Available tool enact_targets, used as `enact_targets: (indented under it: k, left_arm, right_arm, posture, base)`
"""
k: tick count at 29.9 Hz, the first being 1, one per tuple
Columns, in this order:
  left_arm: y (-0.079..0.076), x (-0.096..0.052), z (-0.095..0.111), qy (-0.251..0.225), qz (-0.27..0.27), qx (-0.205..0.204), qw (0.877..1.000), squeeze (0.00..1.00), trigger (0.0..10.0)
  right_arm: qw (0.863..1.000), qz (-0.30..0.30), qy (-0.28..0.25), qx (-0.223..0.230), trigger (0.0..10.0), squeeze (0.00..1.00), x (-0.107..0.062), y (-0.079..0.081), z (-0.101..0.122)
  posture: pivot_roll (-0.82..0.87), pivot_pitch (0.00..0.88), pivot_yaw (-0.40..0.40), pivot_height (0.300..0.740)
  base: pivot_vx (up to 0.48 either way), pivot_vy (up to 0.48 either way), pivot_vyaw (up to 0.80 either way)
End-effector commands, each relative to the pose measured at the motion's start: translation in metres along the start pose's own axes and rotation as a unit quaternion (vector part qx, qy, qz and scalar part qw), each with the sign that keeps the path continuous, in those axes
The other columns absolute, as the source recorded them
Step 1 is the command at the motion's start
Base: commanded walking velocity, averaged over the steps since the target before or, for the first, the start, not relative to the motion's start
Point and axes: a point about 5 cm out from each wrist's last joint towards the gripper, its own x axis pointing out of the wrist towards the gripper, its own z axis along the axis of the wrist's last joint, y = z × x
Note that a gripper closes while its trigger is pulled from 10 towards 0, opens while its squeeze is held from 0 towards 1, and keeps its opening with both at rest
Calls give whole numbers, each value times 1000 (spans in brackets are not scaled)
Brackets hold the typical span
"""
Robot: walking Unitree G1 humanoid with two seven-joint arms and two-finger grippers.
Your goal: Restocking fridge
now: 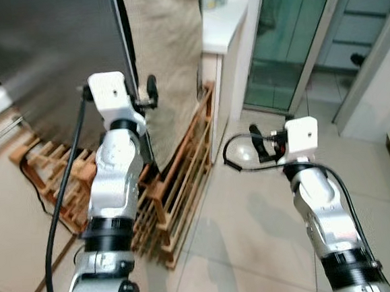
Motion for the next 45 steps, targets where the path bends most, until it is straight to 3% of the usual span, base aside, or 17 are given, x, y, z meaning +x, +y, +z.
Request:
enact_targets:
  k: [1,5,8,13,22,29,36,39,40,42,45]
  left_arm:
    - [-4,7,1,1,1,-9,1000,0,10000]
    - [-8,10,2,0,-24,-37,999,0,10000]
    - [-3,16,1,8,-17,-20,1000,0,10000]
    - [-5,19,5,1,-27,-29,999,0,10000]
    - [-30,8,6,-1,-94,-51,994,0,10000]
    - [-37,1,-29,50,-67,-27,996,0,10000]
    - [-46,8,-41,67,-40,33,996,0,10000]
    - [-52,11,-39,69,-50,16,996,0,10000]
    - [-58,13,-35,61,-66,-8,996,0,10000]
    - [-79,18,-23,40,-133,-72,988,0,10000]
    - [-105,21,-12,34,-212,-91,972,0,10000]
  right_arm:
    - [1000,-8,-12,-3,10000,0,4,-7,8]
    - [1000,-4,-8,-8,10000,0,2,-9,6]
    - [1000,-6,-2,-5,10000,0,0,-9,4]
    - [1000,-10,4,1,10000,0,-6,-6,-1]
    - [1000,-11,12,11,10000,0,-8,3,-7]
    - [1000,-15,17,5,10000,0,-8,-3,-8]
    - [1000,-15,23,3,10000,0,-10,0,-11]
    - [1000,-16,22,2,10000,0,-11,-1,-11]
    - [1000,-18,22,2,10000,0,-11,-2,-11]
    - [1000,-21,22,1,10000,0,-12,-4,-11]
    - [1000,-20,24,0,10000,0,-12,-5,-11]
  posture:
    - [-99,0,-33,740]
    - [-105,0,-39,740]
    - [-111,0,-30,740]
    - [-104,0,-14,740]
    - [-92,0,-1,740]
    - [-97,0,1,740]
    - [-123,0,13,740]
    - [-123,0,13,740]
    - [-136,0,18,740]
    - [-136,0,14,740]
    - [-136,0,10,740]
  base:
    - [0,0,0]
    - [0,0,0]
    - [0,0,0]
    - [0,0,0]
    - [0,0,0]
    - [0,0,0]
    - [0,0,0]
    - [0,0,0]
    - [0,0,0]
    - [0,0,0]
    - [0,0,0]
